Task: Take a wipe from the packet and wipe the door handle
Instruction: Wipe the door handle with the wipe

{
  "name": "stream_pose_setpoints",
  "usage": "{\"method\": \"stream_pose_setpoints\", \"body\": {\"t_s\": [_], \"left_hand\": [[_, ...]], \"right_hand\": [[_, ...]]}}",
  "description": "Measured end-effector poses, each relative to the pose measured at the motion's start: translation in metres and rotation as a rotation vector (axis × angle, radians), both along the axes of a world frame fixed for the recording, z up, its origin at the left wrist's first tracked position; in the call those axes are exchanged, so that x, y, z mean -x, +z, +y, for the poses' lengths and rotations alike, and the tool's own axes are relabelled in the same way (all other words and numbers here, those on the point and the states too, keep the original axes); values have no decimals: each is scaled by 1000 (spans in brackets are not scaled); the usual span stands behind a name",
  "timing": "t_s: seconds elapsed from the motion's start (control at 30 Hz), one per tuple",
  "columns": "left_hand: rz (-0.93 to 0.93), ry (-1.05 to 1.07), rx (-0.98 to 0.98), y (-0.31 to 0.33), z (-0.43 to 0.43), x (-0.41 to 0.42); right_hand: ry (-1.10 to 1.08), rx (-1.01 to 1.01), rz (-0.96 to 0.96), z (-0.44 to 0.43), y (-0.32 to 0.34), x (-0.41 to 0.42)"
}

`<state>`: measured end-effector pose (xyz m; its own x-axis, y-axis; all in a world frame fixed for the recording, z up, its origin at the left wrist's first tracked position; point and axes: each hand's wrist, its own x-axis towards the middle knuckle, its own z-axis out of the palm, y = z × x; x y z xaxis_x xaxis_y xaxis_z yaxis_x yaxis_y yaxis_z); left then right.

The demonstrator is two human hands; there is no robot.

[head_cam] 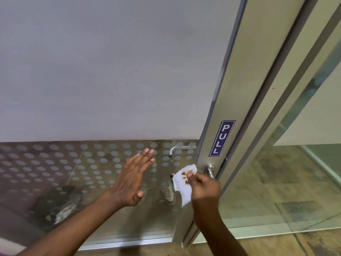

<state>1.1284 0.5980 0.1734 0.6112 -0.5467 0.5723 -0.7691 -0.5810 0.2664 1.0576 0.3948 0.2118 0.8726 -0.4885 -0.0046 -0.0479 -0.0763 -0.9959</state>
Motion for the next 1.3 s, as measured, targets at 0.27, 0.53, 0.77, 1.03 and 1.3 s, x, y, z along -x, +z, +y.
{"method": "stream_pose_setpoints", "body": {"t_s": [0.27, 0.53, 0.77, 1.03, 1.3], "left_hand": [[-58, 58, -117, -3, 2, -3], [-99, 95, -195, -5, 1, -3], [-117, 111, -212, -6, 0, -3], [-135, 121, -219, -7, -2, -4], [-129, 156, -211, -19, -7, -7]], "right_hand": [[353, 976, -71, 25, -9, -31], [377, 1407, -9, 27, -22, -30], [446, 1389, -291, 0, -44, -21], [517, 1399, -498, -40, -46, -11], [566, 1488, -548, -107, -47, -12]]}}
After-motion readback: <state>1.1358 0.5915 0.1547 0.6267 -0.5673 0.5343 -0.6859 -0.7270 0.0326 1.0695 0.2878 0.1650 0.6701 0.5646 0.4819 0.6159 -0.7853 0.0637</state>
